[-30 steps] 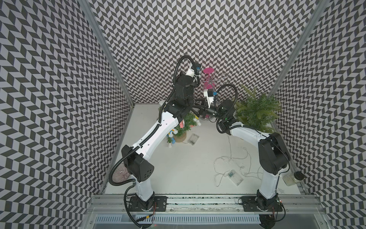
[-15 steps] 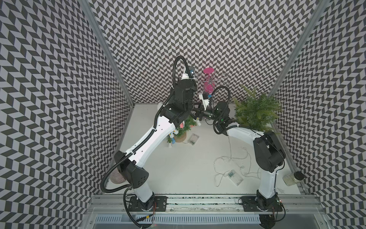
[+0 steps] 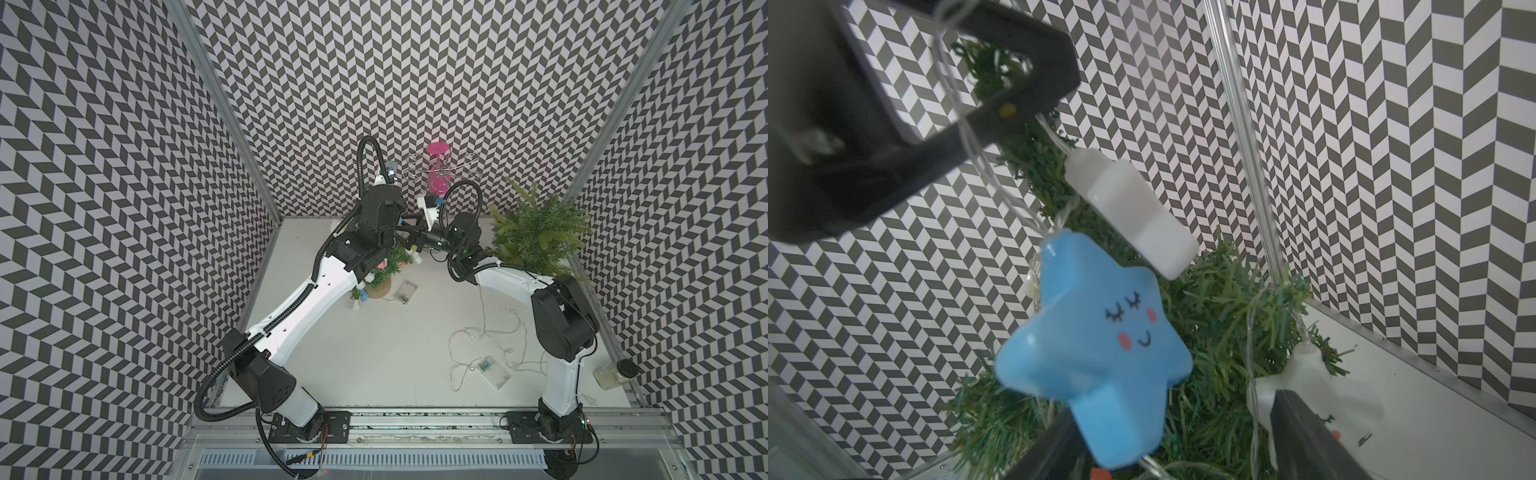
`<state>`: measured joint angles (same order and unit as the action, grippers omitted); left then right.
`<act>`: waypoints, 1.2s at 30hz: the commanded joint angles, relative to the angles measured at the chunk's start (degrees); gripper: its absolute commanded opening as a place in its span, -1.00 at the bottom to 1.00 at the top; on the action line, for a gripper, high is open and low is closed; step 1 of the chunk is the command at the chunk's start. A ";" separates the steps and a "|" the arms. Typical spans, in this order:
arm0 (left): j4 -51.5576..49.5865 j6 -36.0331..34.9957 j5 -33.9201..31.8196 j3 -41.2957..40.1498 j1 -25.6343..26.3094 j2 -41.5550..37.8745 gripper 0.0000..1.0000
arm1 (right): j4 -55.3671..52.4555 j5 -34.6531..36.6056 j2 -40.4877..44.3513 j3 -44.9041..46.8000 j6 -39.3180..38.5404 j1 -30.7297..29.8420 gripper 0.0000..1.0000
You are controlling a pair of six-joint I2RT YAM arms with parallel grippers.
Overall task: Wrap string light around the christmas tree
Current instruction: Wrap the light string around the Christmas tree.
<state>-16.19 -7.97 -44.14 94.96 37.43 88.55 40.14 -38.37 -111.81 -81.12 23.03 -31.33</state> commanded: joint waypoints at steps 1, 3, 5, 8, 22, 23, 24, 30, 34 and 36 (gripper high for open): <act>1.18 3.95 2.26 -2.80 -0.88 -2.48 -1.00 | 1.66 1.20 2.91 1.47 -0.74 -0.01 0.37; 1.37 4.96 2.66 -4.26 -0.87 -3.30 -1.00 | 2.21 1.66 3.85 2.79 -1.03 0.07 0.37; 2.84 5.23 3.87 -5.85 -0.87 -4.07 -1.00 | 3.69 2.03 5.39 4.92 -1.04 0.21 0.37; 2.06 6.56 4.21 -7.32 -0.87 -4.75 -0.93 | 4.94 2.38 7.67 7.21 -1.19 0.22 0.39; 4.06 9.15 5.16 -14.13 -1.07 -9.23 -0.41 | 7.15 3.34 15.04 14.95 -2.21 0.22 0.45; 4.34 9.14 5.45 -14.36 -1.04 -9.33 -0.37 | 6.91 3.52 15.36 15.23 -2.53 0.22 0.45; 4.73 8.97 5.72 -14.37 -1.09 -9.26 -0.31 | 6.63 3.77 15.75 15.64 -2.97 0.22 0.45; 5.95 8.50 5.27 -15.55 -1.04 -10.80 -0.15 | 5.16 5.20 16.80 16.22 -4.49 0.28 0.47; 7.10 8.75 8.78 -16.43 -1.13 -12.38 0.20 | 4.98 5.87 15.85 15.59 -4.69 0.35 0.47; 8.92 8.63 10.96 -18.12 -1.13 -13.79 0.44 | 4.44 5.55 15.50 15.29 -4.79 0.45 0.48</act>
<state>-10.39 -0.19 -35.88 78.15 36.71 77.38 43.53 -33.54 -97.03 -64.79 19.07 -31.20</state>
